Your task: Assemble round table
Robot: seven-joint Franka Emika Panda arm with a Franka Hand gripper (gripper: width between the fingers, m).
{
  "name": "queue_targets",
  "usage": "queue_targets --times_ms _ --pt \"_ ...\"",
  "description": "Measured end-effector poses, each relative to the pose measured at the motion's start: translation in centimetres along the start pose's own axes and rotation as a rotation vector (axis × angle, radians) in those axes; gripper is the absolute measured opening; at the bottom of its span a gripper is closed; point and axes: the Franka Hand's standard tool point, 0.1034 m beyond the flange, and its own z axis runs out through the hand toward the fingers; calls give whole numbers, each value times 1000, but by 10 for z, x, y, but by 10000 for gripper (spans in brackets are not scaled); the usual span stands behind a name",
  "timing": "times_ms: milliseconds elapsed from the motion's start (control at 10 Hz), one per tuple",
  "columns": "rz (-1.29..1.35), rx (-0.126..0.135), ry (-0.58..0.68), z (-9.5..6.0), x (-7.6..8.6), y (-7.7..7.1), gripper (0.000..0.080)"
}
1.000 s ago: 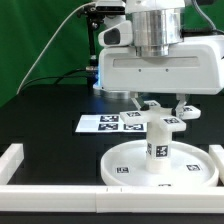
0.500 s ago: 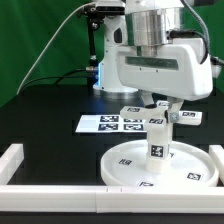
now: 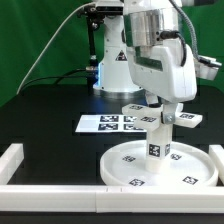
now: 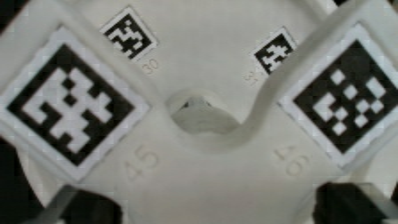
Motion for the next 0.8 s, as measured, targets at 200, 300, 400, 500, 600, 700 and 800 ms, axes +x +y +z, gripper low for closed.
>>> queue_targets --times_ms 200,300,400,500,600,700,800 --pt "-11 0 -3 -1 -1 -1 614" --pt "-33 -4 -17 -16 -5 -3 642" --pt "-51 16 -29 -37 -7 -7 648" --pt "-57 32 -36 -46 -6 -11 648" --pt "-60 37 -36 -48 -7 -15 649" --pt "-63 36 -36 -48 -8 -15 649" --pt "-64 35 -36 -47 -8 -15 649"
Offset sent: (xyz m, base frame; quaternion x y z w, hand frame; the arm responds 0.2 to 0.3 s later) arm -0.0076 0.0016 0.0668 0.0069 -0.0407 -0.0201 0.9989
